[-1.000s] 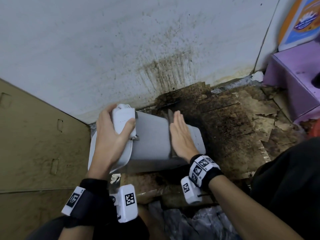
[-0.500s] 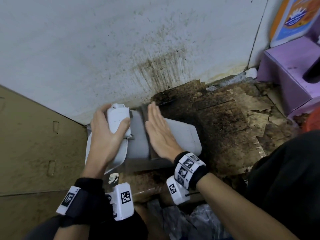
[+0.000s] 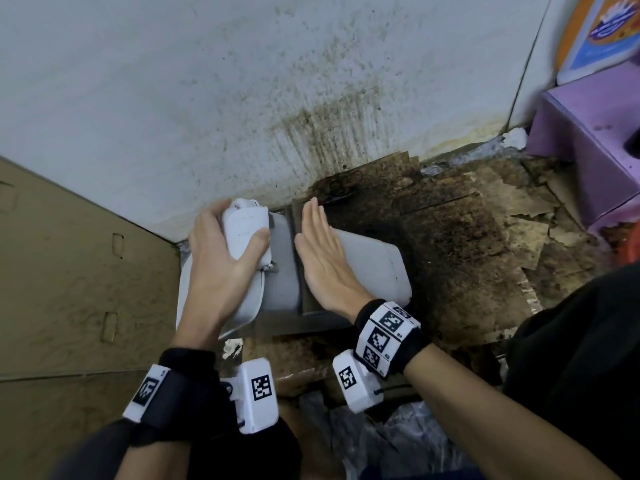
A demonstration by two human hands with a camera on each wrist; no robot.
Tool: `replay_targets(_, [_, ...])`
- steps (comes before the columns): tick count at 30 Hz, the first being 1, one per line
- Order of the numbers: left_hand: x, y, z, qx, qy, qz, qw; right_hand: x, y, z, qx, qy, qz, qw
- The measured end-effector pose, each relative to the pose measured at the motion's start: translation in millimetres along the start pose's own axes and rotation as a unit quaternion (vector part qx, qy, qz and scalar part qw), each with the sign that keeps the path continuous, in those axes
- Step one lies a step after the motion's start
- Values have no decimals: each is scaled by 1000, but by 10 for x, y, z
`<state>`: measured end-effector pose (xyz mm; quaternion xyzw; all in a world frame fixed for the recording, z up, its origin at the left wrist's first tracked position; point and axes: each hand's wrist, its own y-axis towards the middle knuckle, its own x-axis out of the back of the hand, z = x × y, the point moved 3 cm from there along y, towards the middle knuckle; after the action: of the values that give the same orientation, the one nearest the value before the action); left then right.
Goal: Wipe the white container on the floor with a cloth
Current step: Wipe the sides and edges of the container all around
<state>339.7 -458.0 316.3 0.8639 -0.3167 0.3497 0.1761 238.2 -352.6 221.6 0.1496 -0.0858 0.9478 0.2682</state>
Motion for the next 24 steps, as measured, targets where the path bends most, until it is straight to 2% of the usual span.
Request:
replay_targets(2, [5,-7,8,3,-6,6,1000,66,27,-185,-8,-2,-2,1000])
replay_targets(6, [7,-25,-22,-2,-15,6,1000,316,106,-601,-134,16,-7,991])
replay_targets(8, [11,-28,-10,-1,-16,3,1000,323,87,-590,-148,21,-20,989])
replay_targets(15, [38,-35,15,-3,-5,1,1000,-64,-74,64,-55,4,-11,998])
replay_targets(18, [39,-48,17,3,-9,-3,1000,-66,-50,188,-51,18,-14,998])
replay_targets(24, [-58,-37,-68,-3,19,7,1000,-2,99,428,-50,114,-28,992])
